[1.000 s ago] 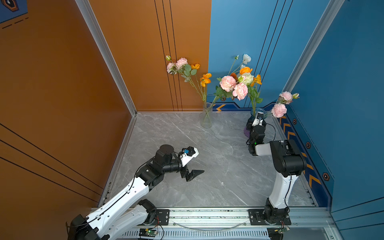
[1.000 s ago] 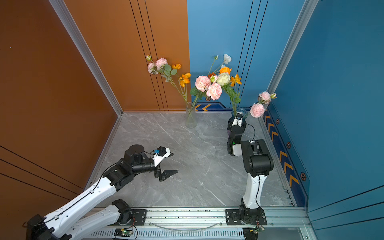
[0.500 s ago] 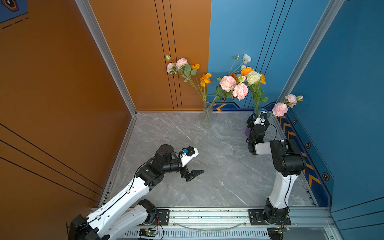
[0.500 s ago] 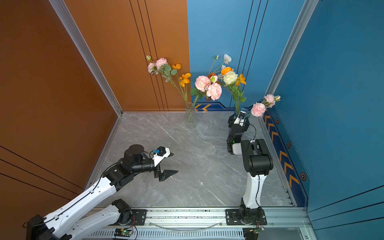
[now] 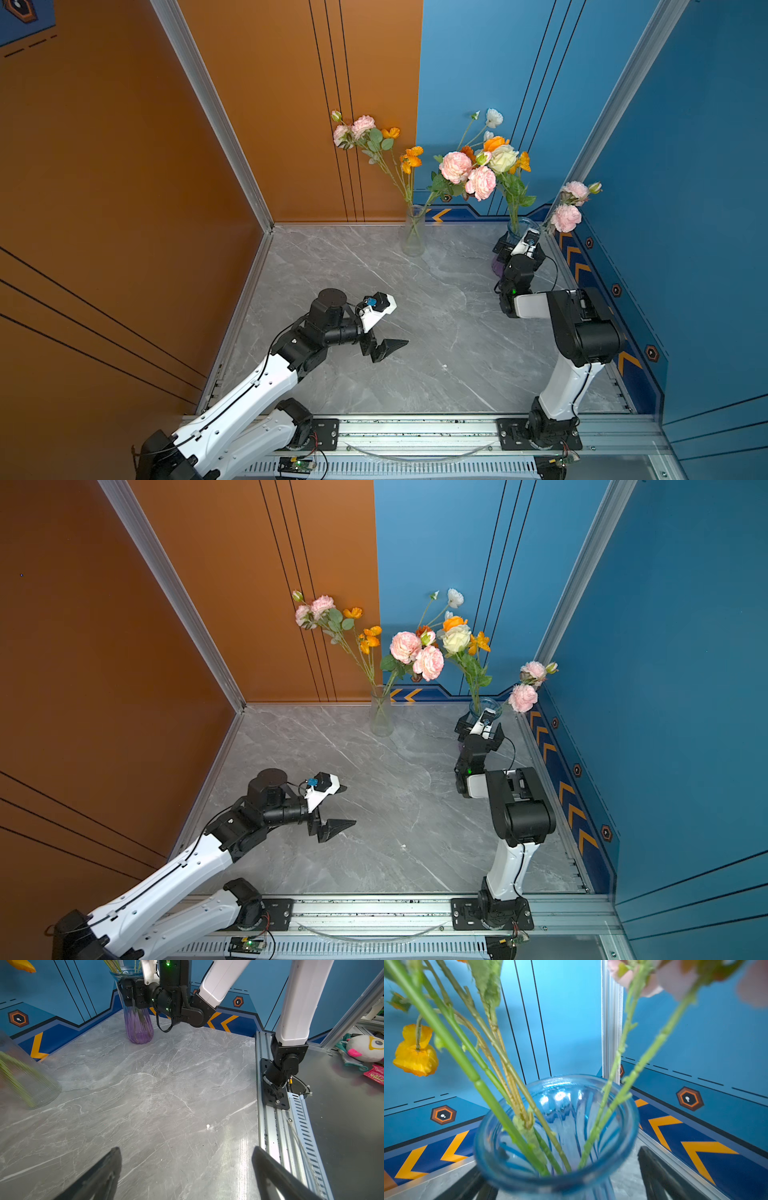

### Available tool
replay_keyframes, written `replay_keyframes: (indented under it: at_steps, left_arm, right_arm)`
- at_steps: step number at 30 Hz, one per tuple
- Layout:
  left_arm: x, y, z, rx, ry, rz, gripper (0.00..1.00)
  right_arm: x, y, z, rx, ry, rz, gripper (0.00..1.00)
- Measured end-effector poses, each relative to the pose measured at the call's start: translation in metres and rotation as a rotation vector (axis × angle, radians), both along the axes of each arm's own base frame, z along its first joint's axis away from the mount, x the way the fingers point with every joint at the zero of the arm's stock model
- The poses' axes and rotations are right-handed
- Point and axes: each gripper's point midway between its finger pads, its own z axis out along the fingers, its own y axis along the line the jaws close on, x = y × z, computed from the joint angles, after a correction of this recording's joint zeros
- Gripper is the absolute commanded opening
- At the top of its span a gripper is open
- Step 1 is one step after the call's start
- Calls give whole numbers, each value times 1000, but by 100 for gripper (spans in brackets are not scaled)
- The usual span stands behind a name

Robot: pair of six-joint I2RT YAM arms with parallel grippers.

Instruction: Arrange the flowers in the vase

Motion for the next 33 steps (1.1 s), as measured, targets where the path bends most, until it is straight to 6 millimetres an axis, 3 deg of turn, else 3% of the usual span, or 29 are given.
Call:
replay_keyframes:
  at_steps: [6, 11, 16, 20, 23, 26, 29, 33]
  left_arm:
    - [-1, 1, 4, -11, 0, 3, 98]
    - [-4, 3, 10, -25, -15, 7, 98]
    - [7, 10, 11, -5, -41, 82, 98]
    - [29, 26, -1, 76, -45, 231, 98]
    - [55, 51, -9, 155, -54, 420, 98]
    - [84, 89, -15, 215, -62, 688, 98]
    - [104, 131, -31, 236, -89, 947, 98]
    - [110, 187, -86, 368, -115, 1209, 98]
  right_arm:
    - [-37, -5, -30, 24, 69, -17, 100]
    - [-62, -1, -38, 37, 90, -6, 100]
    - [-94, 10, -21, 44, 80, 21, 100]
    - [-120, 19, 10, 70, 76, 63, 100]
    - [-138, 17, 34, 89, 77, 76, 100]
    - [-156, 14, 32, 80, 133, 78, 100]
    - [-174, 7, 15, 70, 194, 68, 100]
    - [-195, -4, -28, 59, 307, 44, 100]
